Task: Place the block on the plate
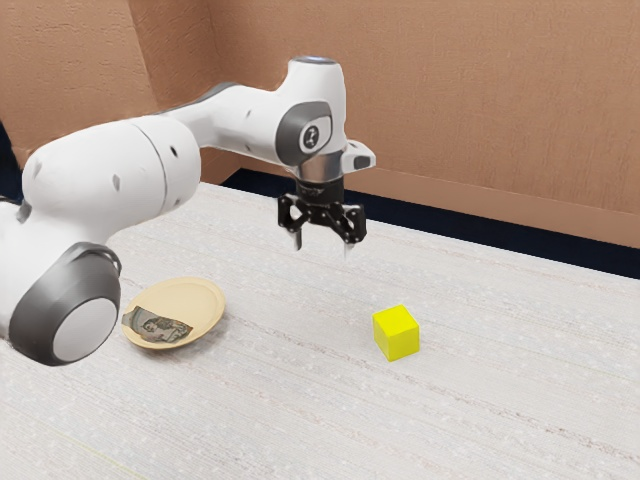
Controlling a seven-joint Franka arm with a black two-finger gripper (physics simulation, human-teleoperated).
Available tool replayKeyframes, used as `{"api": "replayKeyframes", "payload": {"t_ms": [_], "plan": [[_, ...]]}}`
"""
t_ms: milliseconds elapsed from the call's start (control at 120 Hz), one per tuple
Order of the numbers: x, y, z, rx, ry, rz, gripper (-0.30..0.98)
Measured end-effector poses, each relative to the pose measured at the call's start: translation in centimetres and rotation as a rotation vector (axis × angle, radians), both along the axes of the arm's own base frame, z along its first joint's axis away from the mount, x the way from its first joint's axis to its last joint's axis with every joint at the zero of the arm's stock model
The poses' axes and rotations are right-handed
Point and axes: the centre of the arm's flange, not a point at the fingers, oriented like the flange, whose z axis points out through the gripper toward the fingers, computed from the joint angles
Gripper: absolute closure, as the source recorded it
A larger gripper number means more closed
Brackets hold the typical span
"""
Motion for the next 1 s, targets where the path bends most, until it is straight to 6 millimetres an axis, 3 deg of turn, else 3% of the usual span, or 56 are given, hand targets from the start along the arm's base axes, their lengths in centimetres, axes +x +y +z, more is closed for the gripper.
{"api": "replayKeyframes", "payload": {"t_ms": [108,300,525,1000], "plan": [[1.0,-2.1,-2.4,0.011,-0.015,0.120,0.00],[3.3,-3.6,-5.7,0.013,-0.067,0.342,0.00],[3.5,-9.5,-8.0,-0.010,-0.112,0.460,0.00],[1.6,-11.0,-12.7,0.006,-0.043,0.701,0.00]]}}
